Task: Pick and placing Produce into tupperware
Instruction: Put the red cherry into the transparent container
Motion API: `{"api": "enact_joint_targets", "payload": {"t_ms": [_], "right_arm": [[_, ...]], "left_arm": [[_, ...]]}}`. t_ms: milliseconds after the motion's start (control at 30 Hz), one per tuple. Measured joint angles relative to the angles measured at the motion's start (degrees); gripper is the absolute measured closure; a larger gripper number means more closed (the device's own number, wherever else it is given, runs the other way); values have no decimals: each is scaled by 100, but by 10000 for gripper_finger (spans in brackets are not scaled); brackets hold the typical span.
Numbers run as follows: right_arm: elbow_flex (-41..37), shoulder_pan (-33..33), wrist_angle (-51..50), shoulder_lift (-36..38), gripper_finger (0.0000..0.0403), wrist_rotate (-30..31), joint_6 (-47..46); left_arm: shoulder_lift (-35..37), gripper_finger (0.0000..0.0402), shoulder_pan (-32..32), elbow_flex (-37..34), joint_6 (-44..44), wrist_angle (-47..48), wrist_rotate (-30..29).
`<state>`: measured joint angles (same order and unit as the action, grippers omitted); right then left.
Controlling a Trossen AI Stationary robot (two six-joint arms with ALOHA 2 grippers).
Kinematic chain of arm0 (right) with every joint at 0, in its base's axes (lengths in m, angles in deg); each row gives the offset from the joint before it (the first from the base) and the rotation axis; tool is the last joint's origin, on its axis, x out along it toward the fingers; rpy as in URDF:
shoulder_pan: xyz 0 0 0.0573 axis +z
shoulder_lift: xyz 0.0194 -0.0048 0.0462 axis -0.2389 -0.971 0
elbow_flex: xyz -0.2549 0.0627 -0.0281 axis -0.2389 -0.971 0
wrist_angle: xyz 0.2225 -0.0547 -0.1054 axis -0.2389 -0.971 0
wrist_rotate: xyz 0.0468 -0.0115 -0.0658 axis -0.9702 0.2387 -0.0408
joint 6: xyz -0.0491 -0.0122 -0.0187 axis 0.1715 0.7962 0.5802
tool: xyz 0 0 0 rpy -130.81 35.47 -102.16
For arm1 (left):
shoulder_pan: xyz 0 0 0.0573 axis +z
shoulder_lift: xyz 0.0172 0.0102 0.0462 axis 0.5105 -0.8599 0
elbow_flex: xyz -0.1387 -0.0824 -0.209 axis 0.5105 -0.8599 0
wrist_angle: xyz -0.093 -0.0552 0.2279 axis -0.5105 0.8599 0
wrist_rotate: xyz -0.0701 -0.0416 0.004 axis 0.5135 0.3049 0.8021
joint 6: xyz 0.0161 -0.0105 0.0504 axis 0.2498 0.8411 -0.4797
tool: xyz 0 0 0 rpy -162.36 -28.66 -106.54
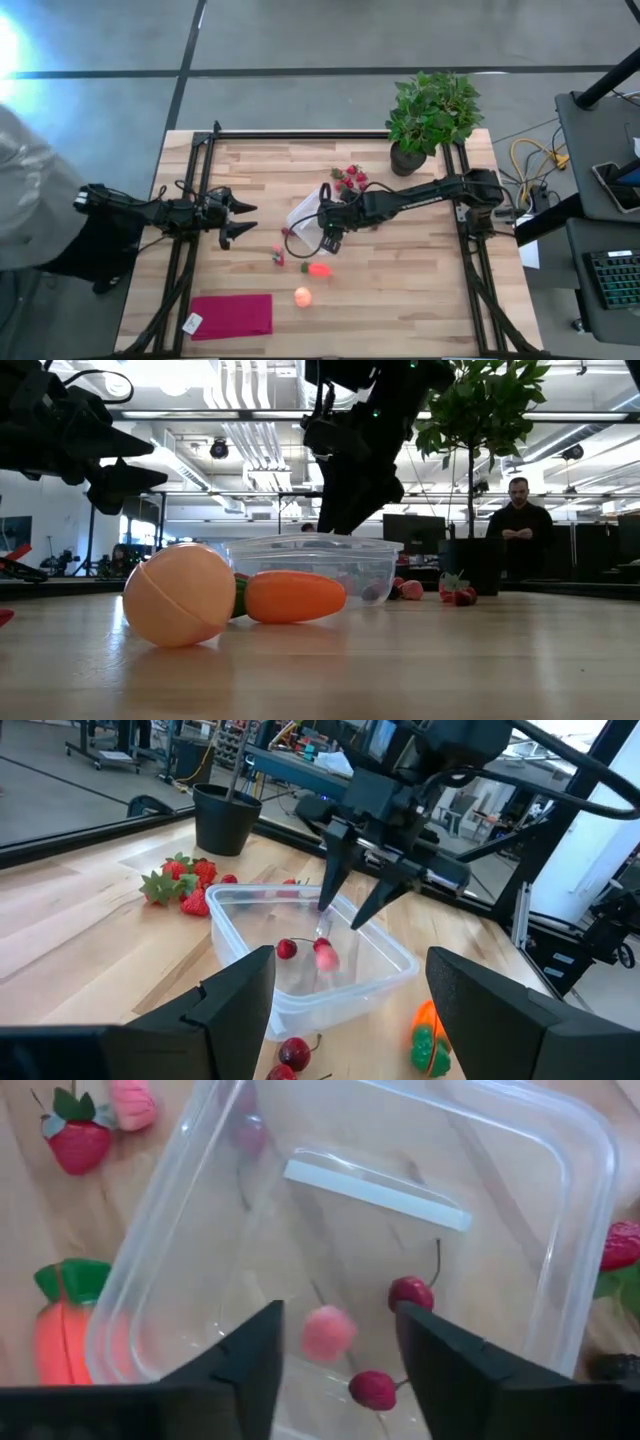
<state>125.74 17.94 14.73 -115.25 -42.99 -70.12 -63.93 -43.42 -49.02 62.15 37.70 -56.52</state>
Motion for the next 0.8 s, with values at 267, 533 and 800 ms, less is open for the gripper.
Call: {"api": "enact_joint_targets", "payload": {"t_ms": [267, 533, 800], "right_arm": [[-196, 462, -1470, 591, 135, 448, -34], [-2178, 795, -1289, 1767, 142, 50, -3035], [-3651, 420, -392, 2913, 147, 12, -4487]], "left_arm": [[-9, 155, -1, 0, 0, 3, -1], [-2, 155, -1, 0, 2, -1, 3], [0, 155, 0, 0, 1, 1, 1]]}}
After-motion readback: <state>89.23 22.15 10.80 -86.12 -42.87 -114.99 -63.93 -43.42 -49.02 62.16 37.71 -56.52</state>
